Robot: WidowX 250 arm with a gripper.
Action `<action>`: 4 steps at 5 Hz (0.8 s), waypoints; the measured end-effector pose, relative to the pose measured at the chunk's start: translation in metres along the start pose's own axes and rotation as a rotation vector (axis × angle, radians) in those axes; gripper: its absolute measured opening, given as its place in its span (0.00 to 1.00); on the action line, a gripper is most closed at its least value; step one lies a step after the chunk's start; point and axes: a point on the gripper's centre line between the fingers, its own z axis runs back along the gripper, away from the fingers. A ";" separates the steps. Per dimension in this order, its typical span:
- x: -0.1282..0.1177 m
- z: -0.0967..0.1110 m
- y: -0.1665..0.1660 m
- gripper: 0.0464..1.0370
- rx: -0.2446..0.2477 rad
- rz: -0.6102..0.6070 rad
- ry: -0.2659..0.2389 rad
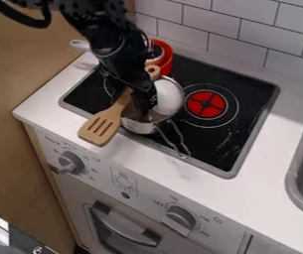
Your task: Move the wooden spatula to the right side of the stove
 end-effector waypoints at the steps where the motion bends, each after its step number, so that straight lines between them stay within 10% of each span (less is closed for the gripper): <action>1: -0.001 -0.001 0.000 0.90 -0.007 0.007 0.004; 3: -0.008 0.002 -0.007 0.33 -0.078 0.070 0.037; 4: -0.006 0.010 -0.009 0.24 -0.101 0.091 0.033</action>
